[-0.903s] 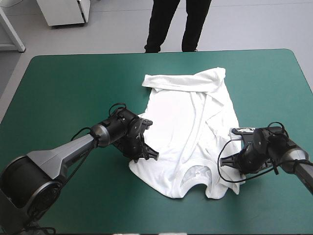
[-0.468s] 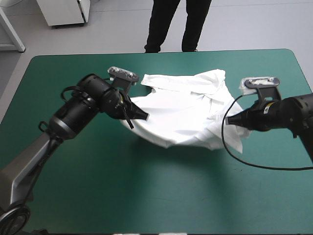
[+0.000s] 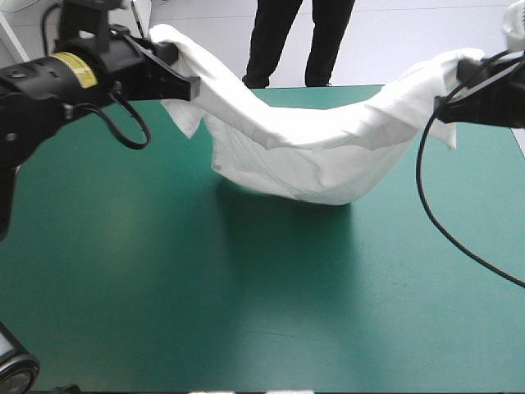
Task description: Fold the cloth
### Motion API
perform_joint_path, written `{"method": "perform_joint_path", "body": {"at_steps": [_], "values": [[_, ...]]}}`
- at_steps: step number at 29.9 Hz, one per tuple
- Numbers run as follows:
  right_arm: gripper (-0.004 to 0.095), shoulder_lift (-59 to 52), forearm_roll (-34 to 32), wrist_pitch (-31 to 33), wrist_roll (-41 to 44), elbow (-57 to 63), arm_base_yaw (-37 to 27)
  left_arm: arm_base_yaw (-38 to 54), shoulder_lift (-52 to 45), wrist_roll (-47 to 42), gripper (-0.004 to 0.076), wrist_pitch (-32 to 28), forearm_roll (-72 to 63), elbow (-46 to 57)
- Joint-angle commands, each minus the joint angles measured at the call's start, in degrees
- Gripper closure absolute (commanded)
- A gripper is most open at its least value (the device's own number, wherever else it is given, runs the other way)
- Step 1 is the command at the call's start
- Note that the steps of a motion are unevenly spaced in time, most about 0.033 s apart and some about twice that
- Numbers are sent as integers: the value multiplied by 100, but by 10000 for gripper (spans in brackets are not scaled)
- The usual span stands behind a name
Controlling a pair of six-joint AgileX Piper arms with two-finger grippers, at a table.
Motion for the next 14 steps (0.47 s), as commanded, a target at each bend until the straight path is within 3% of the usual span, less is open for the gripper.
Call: {"method": "perform_joint_path", "body": {"at_steps": [1, 8, 14], "values": [[921, 154, 84, -384, -123, -1134, -2, -17, -204, 350, 746, -111, -12, -795], [920, 530, 762, -660, -274, -3120, -2, -17, -204, 933, 746, -1334, -1350, -1773], [918, 489, 1068, -1341, -297, -3834, -2, -17, -241, 1407, 746, -2458, -2504, -2298]]}}
